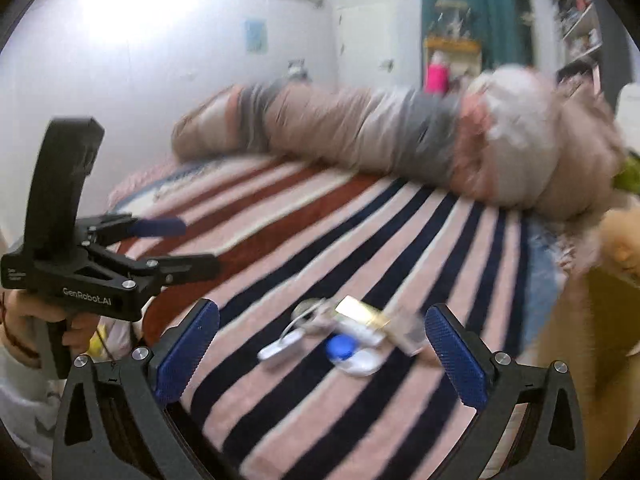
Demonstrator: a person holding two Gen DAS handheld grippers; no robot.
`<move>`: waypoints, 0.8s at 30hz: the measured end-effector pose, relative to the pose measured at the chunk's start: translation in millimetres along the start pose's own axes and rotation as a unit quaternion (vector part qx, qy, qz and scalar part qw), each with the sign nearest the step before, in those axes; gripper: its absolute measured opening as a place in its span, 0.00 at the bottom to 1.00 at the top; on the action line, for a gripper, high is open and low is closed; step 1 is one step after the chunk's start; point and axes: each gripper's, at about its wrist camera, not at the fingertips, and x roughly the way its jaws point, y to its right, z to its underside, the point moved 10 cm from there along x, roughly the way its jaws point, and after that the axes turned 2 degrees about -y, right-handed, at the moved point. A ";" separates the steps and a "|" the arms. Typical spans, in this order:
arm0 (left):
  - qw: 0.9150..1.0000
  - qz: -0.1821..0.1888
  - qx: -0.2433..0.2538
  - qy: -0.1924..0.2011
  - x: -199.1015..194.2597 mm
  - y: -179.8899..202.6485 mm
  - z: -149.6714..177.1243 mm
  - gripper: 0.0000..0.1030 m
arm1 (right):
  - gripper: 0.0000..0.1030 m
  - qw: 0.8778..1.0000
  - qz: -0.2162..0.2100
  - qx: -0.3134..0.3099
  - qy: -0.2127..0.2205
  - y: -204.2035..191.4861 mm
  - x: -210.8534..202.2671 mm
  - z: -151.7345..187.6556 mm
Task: Organize rigid objects
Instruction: 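Grasp the blue-capped lens case with the right gripper while the left grasps the white adapter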
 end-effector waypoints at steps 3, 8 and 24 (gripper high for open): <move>1.000 0.008 -0.012 -0.017 19.7 -10.1 17.5 0.90 | 1.00 0.999 0.023 0.011 -0.043 4.4 41.0 24.2; 0.998 0.033 -0.032 -0.044 45.7 -20.0 43.6 0.90 | 0.94 0.993 0.035 0.064 -0.094 32.3 84.9 66.4; 0.989 0.121 -0.037 -0.082 90.6 35.8 65.7 0.58 | 0.34 0.994 0.033 0.021 -0.098 42.5 98.4 74.7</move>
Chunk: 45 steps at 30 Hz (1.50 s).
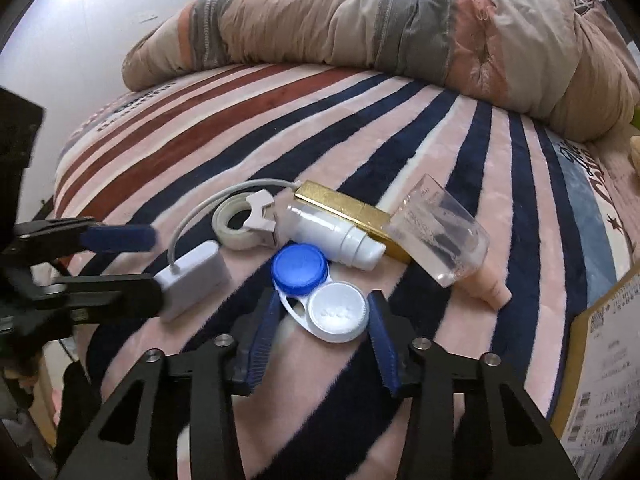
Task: Organize rigid objects
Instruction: 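Grasp the blue-capped lens case with the right gripper while the left grasps the white adapter, then drop the lens case and white adapter into the box, opening both grippers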
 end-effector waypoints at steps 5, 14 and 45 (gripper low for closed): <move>1.000 -0.022 -0.021 -0.009 -1.7 -19.5 2.8 0.40 | 0.28 1.000 -0.005 0.001 0.002 2.6 -7.7 10.6; 0.998 -0.042 -0.040 0.002 -10.0 -36.0 2.5 0.61 | 0.28 0.999 -0.033 0.019 0.008 5.2 -11.3 10.3; 0.994 -0.088 -0.027 0.050 -46.3 -37.4 -4.1 0.29 | 0.31 0.995 -0.034 -0.070 0.068 -34.7 -51.5 -26.8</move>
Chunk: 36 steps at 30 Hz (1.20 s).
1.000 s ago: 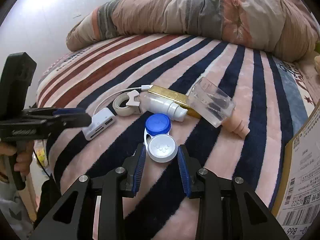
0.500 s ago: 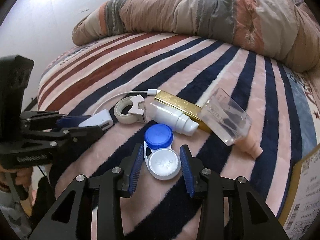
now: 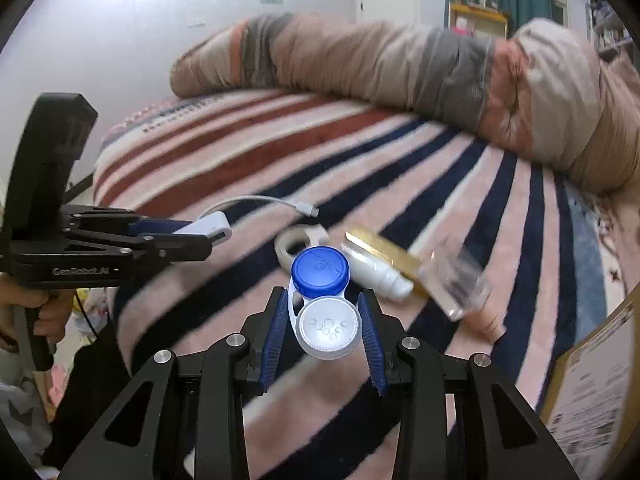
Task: Organize rigid objects
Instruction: 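Drop the lens case and white adapter into the box, opening both grippers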
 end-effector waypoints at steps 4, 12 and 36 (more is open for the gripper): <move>0.999 -0.001 0.017 0.028 -27.2 10.1 -15.5 0.29 | 0.31 0.999 0.005 -0.012 0.049 -6.3 -41.4 -25.3; 0.993 0.012 0.088 0.084 -86.8 72.4 -62.4 0.29 | 0.31 0.991 -0.007 0.061 0.118 22.4 -129.2 -45.7; 0.953 0.126 0.270 0.043 -72.7 351.4 -77.1 0.29 | 0.31 0.965 0.185 0.174 0.072 203.5 -214.2 83.9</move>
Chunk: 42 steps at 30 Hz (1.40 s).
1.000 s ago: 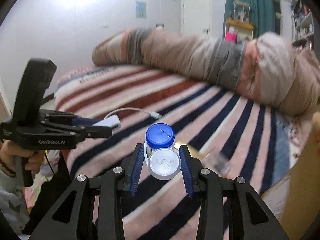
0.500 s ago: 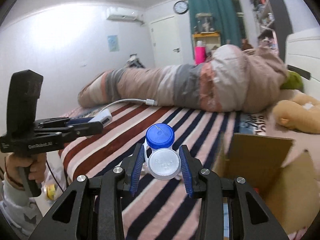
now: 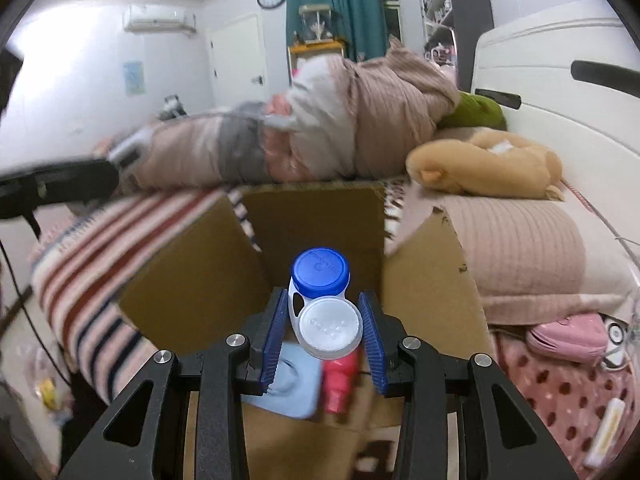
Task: Organize rigid objects
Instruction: 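Drop the lens case and white adapter into the box, opening both grippers, then grasp the tape roll with the left gripper while the right grasps the white bottle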
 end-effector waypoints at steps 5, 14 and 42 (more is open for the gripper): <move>0.999 -0.007 0.022 -0.047 43.5 8.2 0.4 0.29 | 0.31 1.000 0.009 -0.021 0.002 1.3 2.0 3.3; 0.994 -0.023 0.027 -0.103 88.2 -6.3 9.3 0.30 | 0.32 1.000 -0.010 -0.013 0.004 -0.8 7.1 5.7; 0.985 -0.122 -0.120 0.012 -59.9 -172.1 70.7 0.71 | 0.41 0.988 -0.094 -0.108 0.050 -139.7 -18.4 -39.1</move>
